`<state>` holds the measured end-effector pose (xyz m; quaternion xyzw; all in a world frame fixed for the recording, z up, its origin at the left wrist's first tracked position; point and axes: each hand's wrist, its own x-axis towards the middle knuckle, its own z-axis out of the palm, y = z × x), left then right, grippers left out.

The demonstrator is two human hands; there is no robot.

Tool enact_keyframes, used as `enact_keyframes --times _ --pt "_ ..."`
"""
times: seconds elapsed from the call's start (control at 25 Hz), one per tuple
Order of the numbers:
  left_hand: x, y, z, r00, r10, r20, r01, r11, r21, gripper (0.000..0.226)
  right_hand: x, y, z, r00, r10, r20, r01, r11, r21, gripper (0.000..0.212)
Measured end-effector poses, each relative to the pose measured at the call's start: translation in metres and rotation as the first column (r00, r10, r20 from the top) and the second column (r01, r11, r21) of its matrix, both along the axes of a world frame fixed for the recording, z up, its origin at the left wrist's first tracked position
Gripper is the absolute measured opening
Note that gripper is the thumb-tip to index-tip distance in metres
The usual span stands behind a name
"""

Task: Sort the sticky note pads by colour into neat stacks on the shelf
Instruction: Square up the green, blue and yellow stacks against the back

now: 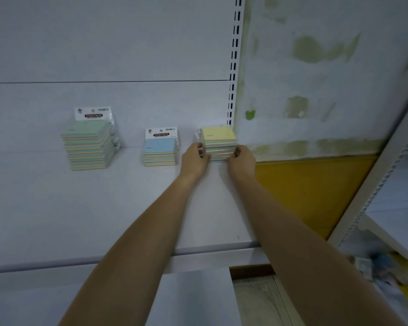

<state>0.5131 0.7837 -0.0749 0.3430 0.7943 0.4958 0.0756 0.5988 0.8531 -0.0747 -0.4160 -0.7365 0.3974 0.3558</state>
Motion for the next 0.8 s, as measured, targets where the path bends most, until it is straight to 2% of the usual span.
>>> enact_keyframes --times 0.16,0.32,0.44,0.68,0.8 --pt "-0.008 0.002 -0.001 1.0 0.001 0.008 -0.001 1.0 0.013 0.034 0.001 0.005 0.002 1.0 0.004 0.005 -0.005 1.0 0.028 0.029" --pt "-0.015 0.004 -0.005 0.992 -0.002 0.128 -0.009 0.996 0.09 0.033 0.003 0.007 0.002 1.0 0.019 0.01 -0.02 0.999 0.027 0.029" --pt "-0.017 0.004 -0.006 0.988 -0.019 0.155 0.001 0.994 0.11 0.033 0.002 0.008 0.0 1.0 0.021 -0.005 -0.02 0.999 0.03 0.029" --pt "-0.018 0.007 -0.009 0.98 -0.001 0.199 -0.028 0.989 0.143 0.033 0.003 0.007 0.003 0.992 -0.005 -0.129 -0.008 0.995 -0.102 0.031" --pt "-0.019 0.007 -0.01 0.981 0.015 0.192 -0.039 0.991 0.125 0.032 0.002 0.009 0.004 0.989 -0.048 -0.142 0.028 0.99 -0.138 0.032"
